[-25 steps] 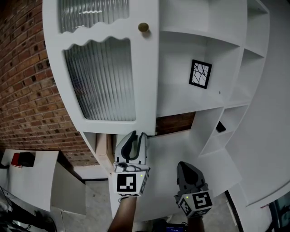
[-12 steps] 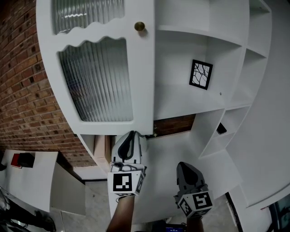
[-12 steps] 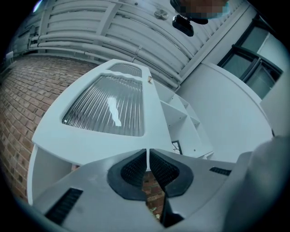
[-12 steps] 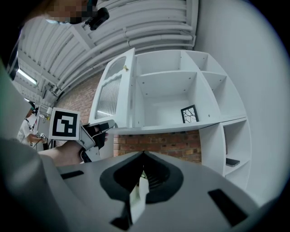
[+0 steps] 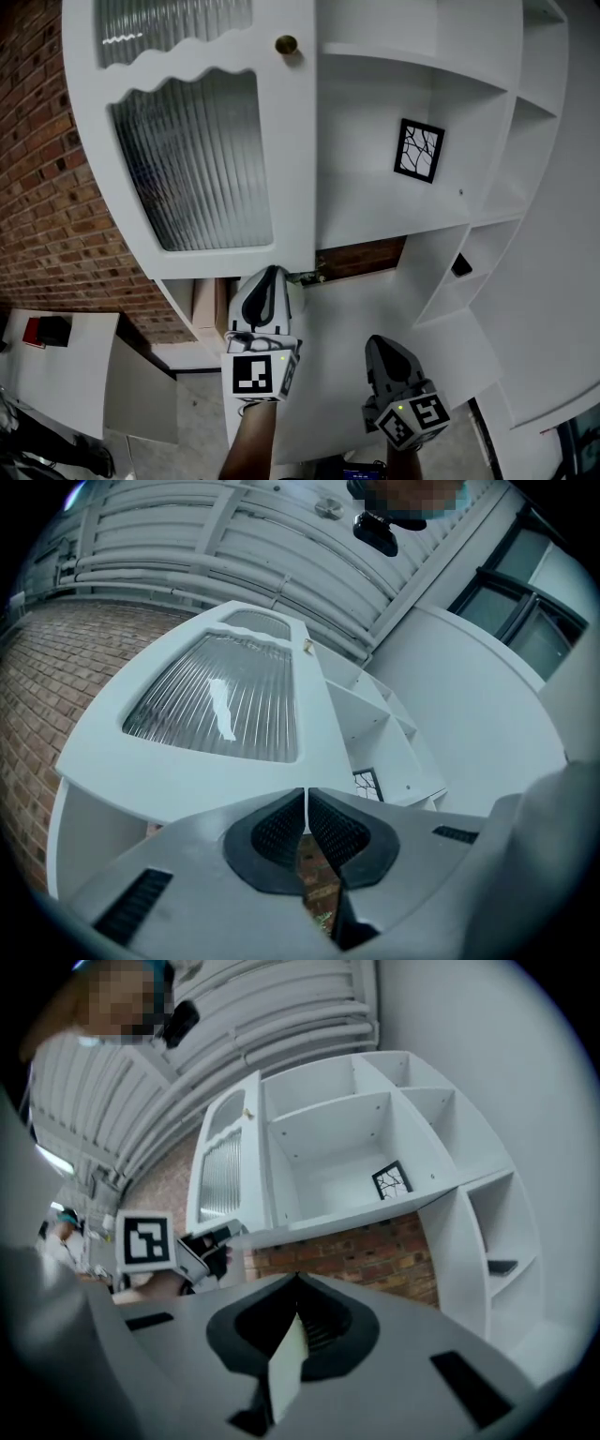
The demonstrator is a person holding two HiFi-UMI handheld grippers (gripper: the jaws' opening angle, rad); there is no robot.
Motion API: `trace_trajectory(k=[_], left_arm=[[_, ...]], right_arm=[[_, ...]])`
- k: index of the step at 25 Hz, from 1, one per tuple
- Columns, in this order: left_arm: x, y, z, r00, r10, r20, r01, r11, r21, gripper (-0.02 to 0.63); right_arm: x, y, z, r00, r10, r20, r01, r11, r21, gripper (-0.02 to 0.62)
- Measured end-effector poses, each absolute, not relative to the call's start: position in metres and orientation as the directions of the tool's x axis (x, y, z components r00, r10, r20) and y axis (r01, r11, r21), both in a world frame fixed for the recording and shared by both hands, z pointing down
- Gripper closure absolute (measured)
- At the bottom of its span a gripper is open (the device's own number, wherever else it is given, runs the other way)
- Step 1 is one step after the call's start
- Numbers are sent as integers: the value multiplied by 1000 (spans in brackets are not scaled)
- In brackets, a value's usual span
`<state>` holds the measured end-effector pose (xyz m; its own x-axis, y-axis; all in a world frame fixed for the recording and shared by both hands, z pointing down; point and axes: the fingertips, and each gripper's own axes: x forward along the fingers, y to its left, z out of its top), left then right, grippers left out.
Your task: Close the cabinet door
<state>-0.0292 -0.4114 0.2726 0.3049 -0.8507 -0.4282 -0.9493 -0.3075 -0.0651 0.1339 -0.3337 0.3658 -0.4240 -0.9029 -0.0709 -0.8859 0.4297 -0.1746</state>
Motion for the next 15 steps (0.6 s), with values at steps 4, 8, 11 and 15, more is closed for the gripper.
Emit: trace_trajectory(k=[4, 8, 11, 15], left_arm=[[-30, -416, 273, 317, -844, -433, -944, -327, -53, 583], [-29, -419, 271, 325, -836, -443, -940, -338, -51, 584], [-29, -420, 272, 332, -836, -437, -938, -342, -59, 584], [-29, -422, 272, 344, -842, -415, -935, -349, -67, 584]], right_arm=[[129, -334, 367, -501, -861, -84, -820, 504, -271, 595], [134, -341, 383, -436, -900, 17, -891, 429, -150, 594], [134, -342, 385, -413, -910, 35, -908, 409, -91, 595], [134, -340, 385, -399, -916, 34, -913, 394, -101, 595]])
